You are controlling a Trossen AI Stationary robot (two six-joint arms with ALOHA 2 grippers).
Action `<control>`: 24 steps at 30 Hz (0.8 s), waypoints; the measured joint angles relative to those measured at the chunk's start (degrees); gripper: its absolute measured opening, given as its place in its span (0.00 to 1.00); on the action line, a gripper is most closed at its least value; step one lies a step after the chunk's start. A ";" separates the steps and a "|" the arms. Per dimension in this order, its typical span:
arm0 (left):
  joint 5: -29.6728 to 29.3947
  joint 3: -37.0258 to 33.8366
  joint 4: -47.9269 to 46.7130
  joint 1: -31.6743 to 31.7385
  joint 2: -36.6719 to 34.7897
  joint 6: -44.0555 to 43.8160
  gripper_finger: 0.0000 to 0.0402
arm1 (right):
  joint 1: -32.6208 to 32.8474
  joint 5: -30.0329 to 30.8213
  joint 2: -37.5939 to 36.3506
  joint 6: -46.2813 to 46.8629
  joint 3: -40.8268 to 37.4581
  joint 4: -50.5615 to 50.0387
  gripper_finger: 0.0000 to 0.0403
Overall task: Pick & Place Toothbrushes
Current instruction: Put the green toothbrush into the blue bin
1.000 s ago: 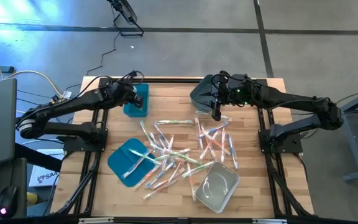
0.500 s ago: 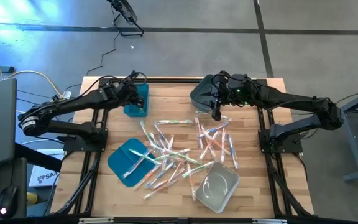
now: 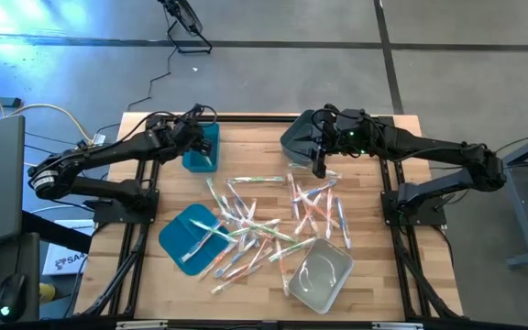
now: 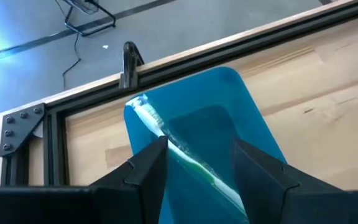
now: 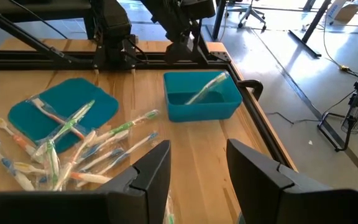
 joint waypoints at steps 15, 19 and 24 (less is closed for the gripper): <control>1.69 0.00 4.56 -0.04 -0.09 11.18 0.40 | 0.00 0.00 0.00 0.00 -0.01 0.59 0.37; 1.60 0.02 4.52 -0.35 -0.09 13.24 0.34 | -0.02 -0.09 0.00 -0.50 0.00 0.57 0.37; -1.84 0.02 4.46 -3.61 -0.61 14.65 0.20 | 0.00 0.00 0.00 -0.61 -0.02 0.56 0.36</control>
